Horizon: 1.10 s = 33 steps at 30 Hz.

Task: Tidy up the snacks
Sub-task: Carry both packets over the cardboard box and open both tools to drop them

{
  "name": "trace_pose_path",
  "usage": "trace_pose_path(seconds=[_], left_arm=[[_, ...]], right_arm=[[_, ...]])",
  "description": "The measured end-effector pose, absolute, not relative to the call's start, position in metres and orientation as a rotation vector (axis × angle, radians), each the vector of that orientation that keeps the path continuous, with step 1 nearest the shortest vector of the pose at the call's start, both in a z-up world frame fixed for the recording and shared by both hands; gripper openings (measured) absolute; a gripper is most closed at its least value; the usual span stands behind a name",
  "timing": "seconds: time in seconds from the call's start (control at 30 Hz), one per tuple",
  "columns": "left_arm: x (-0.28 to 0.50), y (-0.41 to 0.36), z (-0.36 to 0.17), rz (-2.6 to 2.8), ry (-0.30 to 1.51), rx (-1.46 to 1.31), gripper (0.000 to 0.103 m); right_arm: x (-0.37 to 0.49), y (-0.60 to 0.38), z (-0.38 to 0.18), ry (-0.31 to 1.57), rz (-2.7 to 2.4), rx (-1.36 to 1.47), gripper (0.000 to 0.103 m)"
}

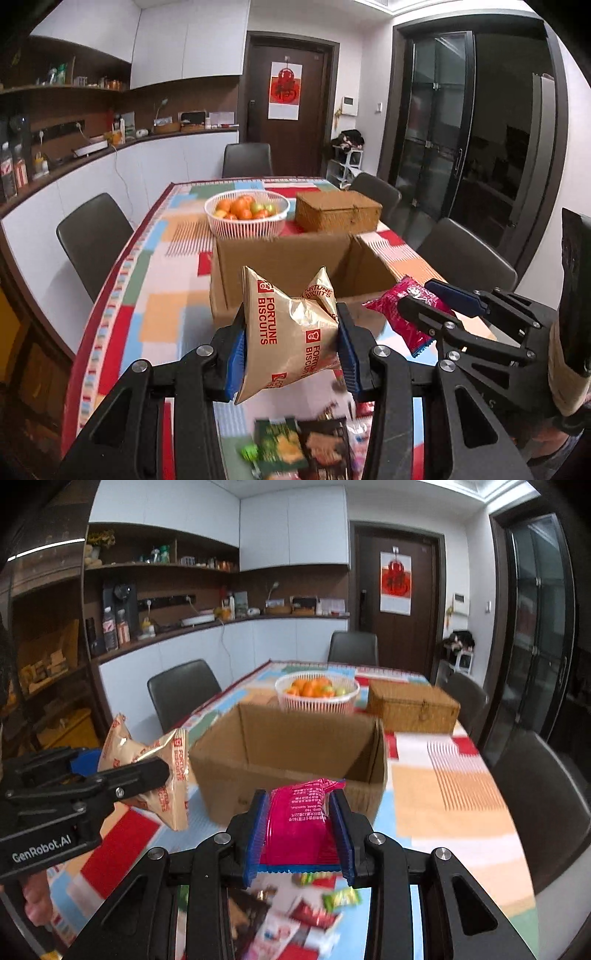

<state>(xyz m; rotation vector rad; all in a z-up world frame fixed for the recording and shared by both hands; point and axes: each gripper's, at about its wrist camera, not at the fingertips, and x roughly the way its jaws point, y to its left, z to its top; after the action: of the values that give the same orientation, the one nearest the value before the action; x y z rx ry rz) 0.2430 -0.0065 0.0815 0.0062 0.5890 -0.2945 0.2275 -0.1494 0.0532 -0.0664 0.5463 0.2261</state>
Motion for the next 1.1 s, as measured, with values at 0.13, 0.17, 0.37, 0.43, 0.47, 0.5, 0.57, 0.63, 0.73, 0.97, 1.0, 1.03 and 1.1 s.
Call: trace_pose_path(seconds=[0.13, 0.17, 0.37, 0.43, 0.47, 0.5, 0.57, 0.63, 0.73, 0.97, 1.0, 1.03, 1.1], left_arm=[[0.27, -0.004, 0.091, -0.297, 0.583, 0.002, 0.042], [0.277, -0.004, 0.091, -0.301, 0.585, -0.001, 0.042], [0.317, -0.006, 0.087, -0.306, 0.617, 0.007, 0.042], [0.334, -0.007, 0.081, -0.304, 0.649, 0.003, 0.042], [0.339, -0.008, 0.078, -0.31, 0.66, 0.002, 0.042], [0.345, -0.008, 0.075, -0.311, 0.673, -0.004, 0.042], [0.359, -0.012, 0.068, -0.311, 0.695, -0.001, 0.042], [0.371, -0.014, 0.063, -0.304, 0.717, -0.001, 0.042], [0.386, -0.018, 0.055, -0.299, 0.751, 0.011, 0.047], [0.369, -0.009, 0.053, -0.229, 0.73, 0.035, 0.077], [0.364, -0.008, 0.053, -0.23, 0.729, 0.042, 0.077], [0.358, -0.007, 0.053, -0.231, 0.729, 0.048, 0.077], [0.343, -0.005, 0.053, -0.245, 0.728, 0.053, 0.078]], right_arm=[[0.25, -0.145, 0.067, 0.515, 0.23, -0.067, 0.035], [0.254, -0.144, 0.07, 0.507, 0.232, -0.066, 0.035], [0.289, -0.14, 0.078, 0.496, 0.231, -0.068, 0.035], [0.303, -0.139, 0.075, 0.504, 0.241, -0.07, 0.035], [0.307, -0.138, 0.074, 0.51, 0.236, -0.069, 0.035], [0.313, -0.139, 0.072, 0.52, 0.236, -0.065, 0.035], [0.328, -0.14, 0.066, 0.553, 0.239, -0.049, 0.035], [0.338, -0.141, 0.059, 0.574, 0.236, -0.048, 0.035], [0.353, -0.144, 0.052, 0.596, 0.221, -0.049, 0.035], [0.361, -0.155, 0.048, 0.607, 0.148, -0.02, 0.061], [0.357, -0.156, 0.049, 0.598, 0.145, -0.022, 0.061], [0.352, -0.156, 0.05, 0.592, 0.138, -0.031, 0.061], [0.34, -0.155, 0.053, 0.576, 0.136, -0.039, 0.061]])
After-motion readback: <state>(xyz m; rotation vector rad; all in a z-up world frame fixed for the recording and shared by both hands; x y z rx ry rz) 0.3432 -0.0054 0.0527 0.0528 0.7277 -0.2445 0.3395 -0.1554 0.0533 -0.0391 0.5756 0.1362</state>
